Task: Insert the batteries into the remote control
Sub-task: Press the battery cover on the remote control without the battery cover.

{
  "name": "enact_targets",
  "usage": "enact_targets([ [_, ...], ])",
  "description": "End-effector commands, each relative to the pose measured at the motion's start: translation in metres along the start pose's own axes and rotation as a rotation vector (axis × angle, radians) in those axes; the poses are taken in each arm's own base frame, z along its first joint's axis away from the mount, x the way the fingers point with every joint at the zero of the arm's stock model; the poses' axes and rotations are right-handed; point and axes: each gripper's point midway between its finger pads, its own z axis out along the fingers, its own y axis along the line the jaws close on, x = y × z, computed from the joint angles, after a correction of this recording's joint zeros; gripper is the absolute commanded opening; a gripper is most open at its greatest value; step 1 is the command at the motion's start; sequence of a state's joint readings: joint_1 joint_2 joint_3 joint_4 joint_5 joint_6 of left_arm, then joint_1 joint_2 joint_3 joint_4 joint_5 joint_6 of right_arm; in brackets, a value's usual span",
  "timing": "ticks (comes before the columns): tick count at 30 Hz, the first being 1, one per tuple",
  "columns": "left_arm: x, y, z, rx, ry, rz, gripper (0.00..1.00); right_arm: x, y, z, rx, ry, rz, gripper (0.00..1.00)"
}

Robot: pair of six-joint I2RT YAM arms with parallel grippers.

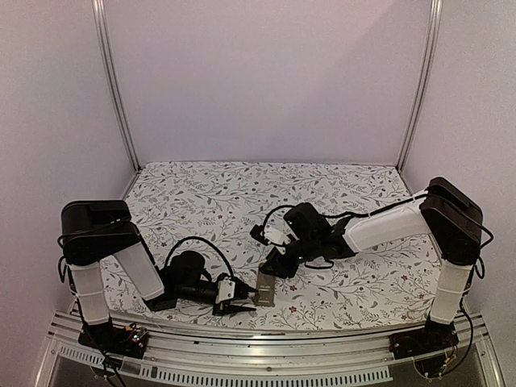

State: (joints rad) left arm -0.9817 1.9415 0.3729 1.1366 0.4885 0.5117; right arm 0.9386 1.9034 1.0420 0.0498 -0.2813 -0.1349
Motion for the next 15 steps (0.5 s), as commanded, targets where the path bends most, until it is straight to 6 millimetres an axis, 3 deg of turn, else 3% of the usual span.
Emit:
enact_targets([
  [1,0.004,-0.013,-0.007,0.043,0.011,-0.006,0.49,-0.05,-0.005,-0.034,0.048,-0.084,-0.001,0.48],
  [3,0.003,-0.014,-0.009,0.039,0.009,-0.003,0.49,-0.069,0.0,-0.045,0.032,-0.13,-0.011,0.51],
  [6,0.001,-0.014,-0.012,0.03,0.007,0.004,0.49,-0.08,0.005,-0.054,0.011,-0.154,-0.012,0.51],
  [10,0.0,-0.017,-0.017,0.024,0.009,0.002,0.49,-0.072,0.015,-0.054,0.029,-0.111,0.008,0.22],
  [14,0.001,-0.019,-0.022,0.016,0.013,-0.012,0.49,-0.065,0.035,-0.052,0.006,-0.091,0.012,0.01],
  [15,0.001,-0.02,-0.023,0.017,0.014,-0.017,0.49,-0.061,0.035,-0.051,0.007,-0.084,0.023,0.0],
])
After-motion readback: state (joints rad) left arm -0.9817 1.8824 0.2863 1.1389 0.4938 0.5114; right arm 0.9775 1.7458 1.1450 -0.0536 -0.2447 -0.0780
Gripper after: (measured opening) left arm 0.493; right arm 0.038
